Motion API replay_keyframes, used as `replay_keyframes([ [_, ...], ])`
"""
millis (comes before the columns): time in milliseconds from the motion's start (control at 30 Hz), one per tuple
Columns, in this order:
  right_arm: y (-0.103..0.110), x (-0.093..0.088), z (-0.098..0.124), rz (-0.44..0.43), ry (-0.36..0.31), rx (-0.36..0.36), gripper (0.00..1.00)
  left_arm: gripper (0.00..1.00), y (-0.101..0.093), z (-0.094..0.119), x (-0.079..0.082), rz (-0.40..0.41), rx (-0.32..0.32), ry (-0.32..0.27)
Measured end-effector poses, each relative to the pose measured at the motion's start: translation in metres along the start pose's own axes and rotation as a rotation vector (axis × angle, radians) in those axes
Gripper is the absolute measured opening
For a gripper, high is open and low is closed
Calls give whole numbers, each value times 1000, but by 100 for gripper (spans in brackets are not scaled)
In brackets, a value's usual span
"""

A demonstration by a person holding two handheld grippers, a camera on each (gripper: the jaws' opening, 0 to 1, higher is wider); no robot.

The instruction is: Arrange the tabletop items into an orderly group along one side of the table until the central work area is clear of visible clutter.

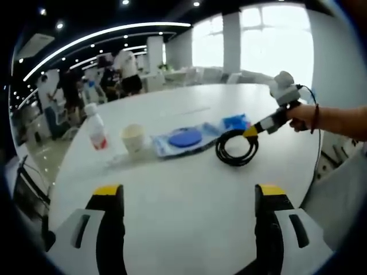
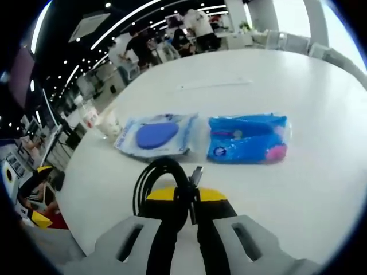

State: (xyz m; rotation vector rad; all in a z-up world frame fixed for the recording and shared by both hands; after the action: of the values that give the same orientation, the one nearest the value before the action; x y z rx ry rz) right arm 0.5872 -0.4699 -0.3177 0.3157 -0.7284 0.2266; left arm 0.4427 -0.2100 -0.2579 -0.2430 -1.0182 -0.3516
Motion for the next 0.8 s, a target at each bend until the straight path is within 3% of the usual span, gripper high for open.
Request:
replay_keyframes([
  [800,-20,-13,-16,-41,9,-43,12,91,0,1,-1,9,-2,-3],
])
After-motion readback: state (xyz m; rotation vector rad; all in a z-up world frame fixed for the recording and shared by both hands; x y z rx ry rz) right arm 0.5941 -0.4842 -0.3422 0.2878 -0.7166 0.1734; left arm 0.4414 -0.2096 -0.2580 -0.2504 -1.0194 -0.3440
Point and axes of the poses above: the point that each gripper's makers call its tool centre point, and the gripper's own axes: z roughly backward along the fingers, y roughly to its left, x roughly out of its top, the point moved 5 cm from there along z, roughly backward along the fingers, and after that the axes turned 6 degrees about -x, right-handed, at the moved point
